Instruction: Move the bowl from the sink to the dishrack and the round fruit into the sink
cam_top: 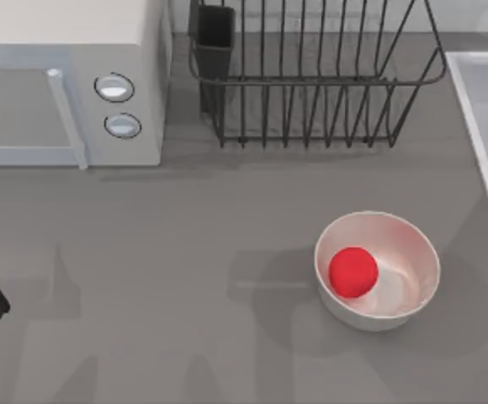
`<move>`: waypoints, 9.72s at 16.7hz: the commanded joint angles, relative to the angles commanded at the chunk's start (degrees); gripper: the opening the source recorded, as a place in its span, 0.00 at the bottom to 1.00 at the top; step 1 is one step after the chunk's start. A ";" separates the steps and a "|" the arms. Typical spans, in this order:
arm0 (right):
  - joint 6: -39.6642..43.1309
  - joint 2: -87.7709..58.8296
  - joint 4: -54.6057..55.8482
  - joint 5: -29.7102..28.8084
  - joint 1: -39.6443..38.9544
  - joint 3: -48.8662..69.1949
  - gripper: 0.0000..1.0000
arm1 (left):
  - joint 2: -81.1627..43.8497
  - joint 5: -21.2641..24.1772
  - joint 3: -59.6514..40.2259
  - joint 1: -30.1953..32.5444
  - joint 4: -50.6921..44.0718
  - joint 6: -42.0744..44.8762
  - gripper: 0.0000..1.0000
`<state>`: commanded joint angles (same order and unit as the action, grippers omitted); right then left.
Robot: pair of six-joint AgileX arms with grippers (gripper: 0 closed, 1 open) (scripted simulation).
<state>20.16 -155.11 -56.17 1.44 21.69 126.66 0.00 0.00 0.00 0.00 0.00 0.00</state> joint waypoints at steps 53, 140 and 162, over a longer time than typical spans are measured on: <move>23.70 67.56 -33.77 1.81 21.86 -33.10 0.00 | 0.00 0.00 0.00 0.00 0.00 0.00 1.00; -23.45 85.46 76.99 -26.46 -41.38 -80.28 1.00 | 0.00 0.00 0.00 0.00 0.00 0.00 1.00; -20.16 155.11 56.17 -1.44 -21.69 -126.67 1.00 | 0.00 0.00 0.00 0.00 0.00 0.00 1.00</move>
<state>0.00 0.00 0.00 0.00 0.00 0.00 0.00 0.00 0.00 0.00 0.00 0.00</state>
